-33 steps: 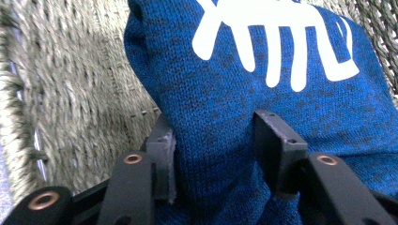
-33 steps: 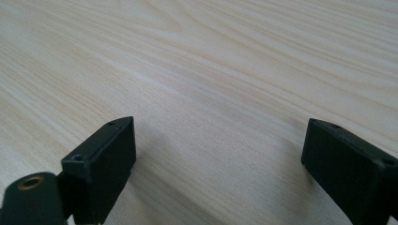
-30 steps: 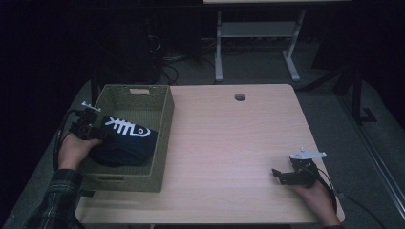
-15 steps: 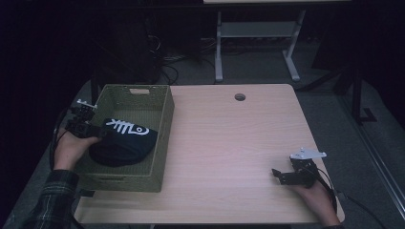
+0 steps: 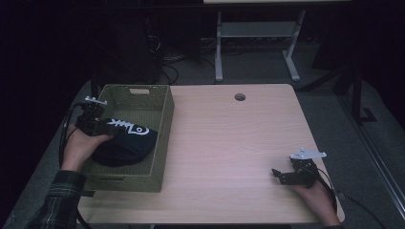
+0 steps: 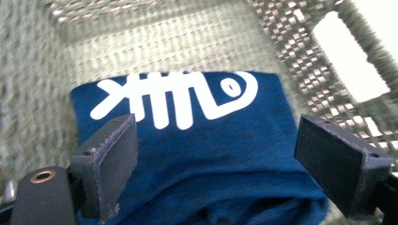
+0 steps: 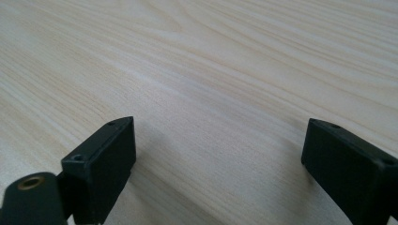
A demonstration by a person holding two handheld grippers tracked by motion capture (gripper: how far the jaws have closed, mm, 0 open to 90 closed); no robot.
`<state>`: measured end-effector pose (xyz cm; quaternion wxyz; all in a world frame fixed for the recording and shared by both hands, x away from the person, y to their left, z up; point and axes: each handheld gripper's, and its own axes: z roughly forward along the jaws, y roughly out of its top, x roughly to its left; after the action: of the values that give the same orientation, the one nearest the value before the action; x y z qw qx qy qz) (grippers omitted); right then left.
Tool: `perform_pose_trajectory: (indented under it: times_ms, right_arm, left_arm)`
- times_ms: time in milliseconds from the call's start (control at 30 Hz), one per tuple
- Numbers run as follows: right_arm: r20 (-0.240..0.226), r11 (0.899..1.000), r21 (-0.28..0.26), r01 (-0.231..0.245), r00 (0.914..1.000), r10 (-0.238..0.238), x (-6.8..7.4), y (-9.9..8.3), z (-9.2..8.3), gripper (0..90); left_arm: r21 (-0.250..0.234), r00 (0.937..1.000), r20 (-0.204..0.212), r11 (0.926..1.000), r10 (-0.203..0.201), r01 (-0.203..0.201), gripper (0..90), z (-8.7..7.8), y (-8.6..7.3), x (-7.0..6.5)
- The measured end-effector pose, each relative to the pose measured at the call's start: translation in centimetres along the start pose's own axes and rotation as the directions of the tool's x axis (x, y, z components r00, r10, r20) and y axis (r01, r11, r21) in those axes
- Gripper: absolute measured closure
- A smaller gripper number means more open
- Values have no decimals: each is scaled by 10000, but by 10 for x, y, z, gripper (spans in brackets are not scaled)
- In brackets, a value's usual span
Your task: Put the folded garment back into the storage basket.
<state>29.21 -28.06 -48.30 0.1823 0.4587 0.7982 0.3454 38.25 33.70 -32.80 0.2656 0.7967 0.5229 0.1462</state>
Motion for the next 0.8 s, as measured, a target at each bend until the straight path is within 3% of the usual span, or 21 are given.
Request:
perform_pose_trajectory:
  times_ms: [300,500,633,800]
  right_arm:
    - [-7,10000,1,-2,10000,2,0,0,0,100]
    - [-5,10000,-7,19,10000,-19,0,0,0,100]
    - [-8,10000,4,-9,10000,9,0,0,0,100]
    - [-8,10000,-2,12,10000,-12,0,0,0,100]
  left_arm:
    - [-338,9982,411,9985,441,-427,135,-1,10,-25]
    - [-424,9936,757,9958,842,-811,135,3,17,-46]
    - [-536,9877,1055,9924,1155,-1103,136,4,22,-62]
    - [-693,9758,1465,9857,1621,-1534,136,8,28,-85]
